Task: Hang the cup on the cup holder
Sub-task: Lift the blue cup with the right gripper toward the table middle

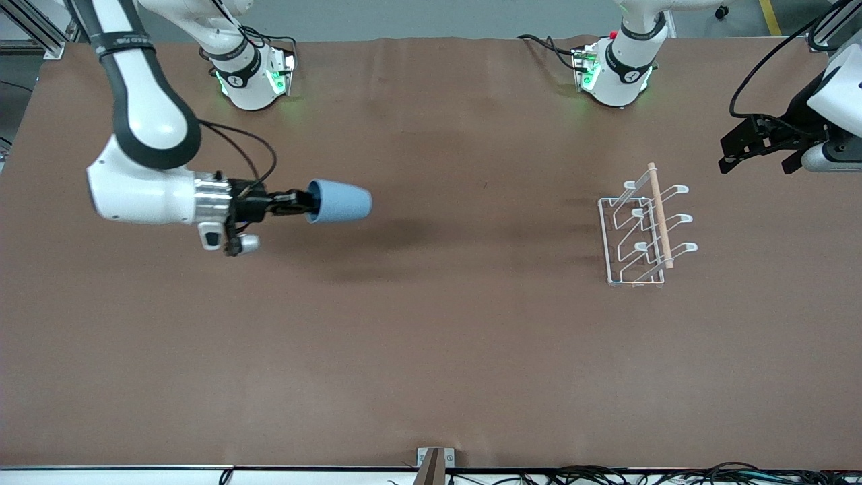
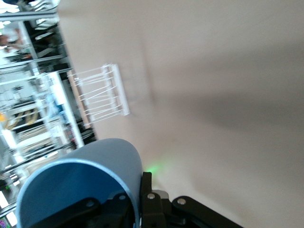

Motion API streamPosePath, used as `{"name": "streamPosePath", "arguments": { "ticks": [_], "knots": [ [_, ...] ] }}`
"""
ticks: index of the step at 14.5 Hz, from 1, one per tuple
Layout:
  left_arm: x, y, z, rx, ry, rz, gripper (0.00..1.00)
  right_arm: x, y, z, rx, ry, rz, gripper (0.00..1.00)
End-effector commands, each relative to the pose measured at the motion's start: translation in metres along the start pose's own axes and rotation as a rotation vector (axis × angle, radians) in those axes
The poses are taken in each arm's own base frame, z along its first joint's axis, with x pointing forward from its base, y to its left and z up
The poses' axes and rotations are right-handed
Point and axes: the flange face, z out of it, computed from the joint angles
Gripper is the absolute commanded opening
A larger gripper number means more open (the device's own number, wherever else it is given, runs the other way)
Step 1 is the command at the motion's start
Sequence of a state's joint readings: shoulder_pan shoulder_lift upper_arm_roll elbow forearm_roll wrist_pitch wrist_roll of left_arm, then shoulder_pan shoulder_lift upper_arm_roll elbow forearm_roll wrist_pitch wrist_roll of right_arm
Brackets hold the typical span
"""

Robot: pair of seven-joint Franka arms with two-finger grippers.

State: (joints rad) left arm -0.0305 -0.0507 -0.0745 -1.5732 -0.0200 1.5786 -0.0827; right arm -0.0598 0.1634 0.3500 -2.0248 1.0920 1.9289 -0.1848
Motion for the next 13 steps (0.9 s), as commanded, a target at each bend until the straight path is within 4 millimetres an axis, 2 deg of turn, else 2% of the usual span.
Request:
{"name": "streamPosePath", "arguments": {
  "ticks": [1, 2, 4, 5, 6, 7, 10, 13],
  "knots": [
    [-0.001, 0.003, -0.004, 0.015, 0.01, -0.002, 1.0, -0.022, -0.021, 0.031, 0.121, -0.022, 0.053, 0.0],
    [-0.001, 0.003, -0.005, 0.013, 0.011, 0.008, 1.0, -0.026, -0.029, 0.044, 0.163, -0.017, 0.069, 0.0],
    [-0.002, 0.014, -0.028, -0.003, 0.041, 0.032, 1.0, -0.031, -0.042, 0.079, 0.228, 0.004, 0.119, 0.0],
    [-0.004, 0.024, -0.03, -0.004, 0.035, 0.049, 1.0, -0.033, -0.044, 0.097, 0.282, 0.006, 0.163, 0.0],
    [0.0, 0.031, -0.022, -0.004, 0.018, 0.063, 1.0, -0.037, -0.048, 0.114, 0.308, 0.009, 0.193, 0.0],
    [-0.001, 0.05, -0.016, -0.001, 0.01, 0.102, 1.0, -0.04, -0.048, 0.126, 0.312, 0.005, 0.21, 0.0],
    [0.005, 0.083, -0.001, -0.011, -0.014, 0.27, 1.0, -0.042, -0.044, 0.143, 0.332, -0.018, 0.246, 0.0],
    [0.008, 0.123, 0.012, -0.072, -0.001, 0.468, 1.0, -0.044, -0.045, 0.147, 0.333, -0.021, 0.249, 0.0]
  ]
}}
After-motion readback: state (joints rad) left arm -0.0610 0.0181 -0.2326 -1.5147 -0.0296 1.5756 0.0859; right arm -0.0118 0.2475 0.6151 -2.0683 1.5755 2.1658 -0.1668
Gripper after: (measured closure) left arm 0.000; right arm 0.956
